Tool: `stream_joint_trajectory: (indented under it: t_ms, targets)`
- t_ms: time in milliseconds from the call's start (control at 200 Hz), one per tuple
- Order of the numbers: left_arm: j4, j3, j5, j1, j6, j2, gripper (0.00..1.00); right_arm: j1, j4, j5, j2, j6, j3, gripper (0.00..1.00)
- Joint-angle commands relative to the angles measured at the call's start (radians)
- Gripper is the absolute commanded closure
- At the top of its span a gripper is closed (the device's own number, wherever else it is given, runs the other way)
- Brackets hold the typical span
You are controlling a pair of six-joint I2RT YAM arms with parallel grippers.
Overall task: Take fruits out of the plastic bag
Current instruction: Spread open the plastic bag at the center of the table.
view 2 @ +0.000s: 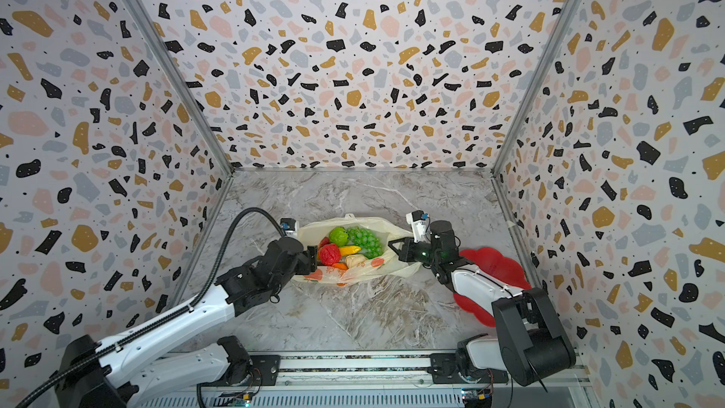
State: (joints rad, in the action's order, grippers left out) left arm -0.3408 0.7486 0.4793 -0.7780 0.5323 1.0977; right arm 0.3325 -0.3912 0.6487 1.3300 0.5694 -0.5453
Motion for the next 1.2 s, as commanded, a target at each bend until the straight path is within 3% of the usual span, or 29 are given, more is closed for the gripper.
stream_joint_trajectory:
  t_ms: [0,185,325,511,711,836,1051,1196]
  targets:
    - [-0.042,0.066,0.107,-0.012,-0.065,0.115,0.2,0.016,0.051,-0.025,-0.026,-0.043,-0.043,1.0]
    - [-0.062,0.188,0.317,-0.004,-0.044,0.316,0.11,0.023,0.099,-0.048,-0.042,-0.081,-0.053,1.0]
    - [-0.038,0.216,0.275,0.072,-0.045,0.414,0.12,0.005,0.125,-0.062,-0.045,-0.099,-0.058,1.0]
    - [0.066,0.153,0.135,0.159,-0.055,0.406,0.31,-0.044,0.099,-0.026,-0.026,-0.08,-0.05,1.0]
    - [0.154,0.069,0.059,0.197,-0.054,0.311,0.81,-0.049,0.102,-0.037,0.031,-0.081,-0.085,1.0]
    - [0.251,-0.023,-0.055,0.254,-0.04,0.202,1.0,-0.052,0.11,-0.034,0.085,-0.095,-0.13,1.0]
    - [0.407,-0.224,-0.195,0.405,0.035,-0.076,1.0,-0.172,0.044,0.05,0.169,-0.018,-0.165,1.0]
    - [0.486,-0.275,-0.349,0.49,0.073,-0.122,1.0,-0.103,0.038,0.048,0.239,-0.036,-0.209,1.0]
